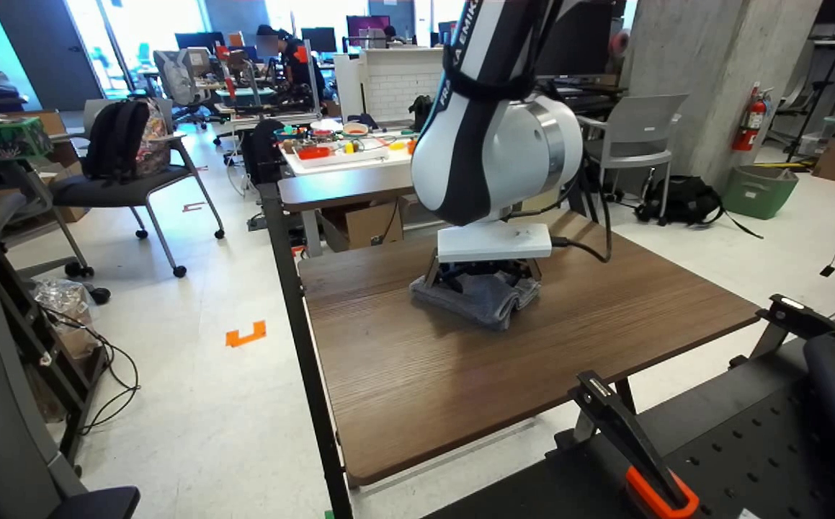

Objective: Move the cloth to the right

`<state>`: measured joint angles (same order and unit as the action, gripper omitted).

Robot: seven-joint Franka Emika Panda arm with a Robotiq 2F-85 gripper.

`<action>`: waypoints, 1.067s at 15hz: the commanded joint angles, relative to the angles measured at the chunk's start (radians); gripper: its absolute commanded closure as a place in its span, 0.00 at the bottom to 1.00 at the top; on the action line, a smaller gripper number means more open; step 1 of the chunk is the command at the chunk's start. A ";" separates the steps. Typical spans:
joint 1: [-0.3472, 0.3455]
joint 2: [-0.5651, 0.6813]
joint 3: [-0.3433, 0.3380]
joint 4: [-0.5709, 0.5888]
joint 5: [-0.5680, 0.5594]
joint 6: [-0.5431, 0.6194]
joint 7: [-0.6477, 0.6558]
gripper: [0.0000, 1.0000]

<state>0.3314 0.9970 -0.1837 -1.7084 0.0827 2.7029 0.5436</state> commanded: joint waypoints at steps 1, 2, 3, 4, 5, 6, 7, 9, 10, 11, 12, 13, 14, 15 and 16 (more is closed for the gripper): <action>0.075 0.030 -0.015 0.029 -0.025 -0.022 0.060 0.00; 0.087 0.024 -0.012 0.024 -0.026 -0.020 0.065 0.00; 0.097 0.016 -0.010 0.018 -0.026 -0.017 0.070 0.00; 0.102 0.009 -0.008 0.014 -0.025 -0.017 0.074 0.00; 0.101 -0.003 -0.002 0.010 -0.024 -0.025 0.068 0.00; 0.096 -0.016 0.002 0.004 -0.019 -0.022 0.066 0.00; 0.091 -0.033 0.007 -0.003 -0.015 -0.031 0.062 0.00; 0.072 -0.094 0.027 -0.049 -0.003 -0.021 0.044 0.00; 0.078 -0.135 0.025 -0.090 -0.001 -0.006 0.053 0.00; 0.084 -0.163 0.015 -0.111 -0.009 -0.024 0.057 0.00; 0.087 -0.188 0.005 -0.133 -0.021 -0.072 0.055 0.00; 0.089 -0.185 -0.009 -0.131 -0.040 -0.117 0.057 0.00; 0.076 -0.131 0.016 -0.071 -0.031 -0.059 0.063 0.00; 0.073 -0.149 0.013 -0.087 -0.041 -0.090 0.064 0.00; 0.071 -0.160 0.011 -0.099 -0.044 -0.099 0.065 0.00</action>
<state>0.4215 0.8383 -0.1912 -1.8109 0.0659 2.6046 0.5913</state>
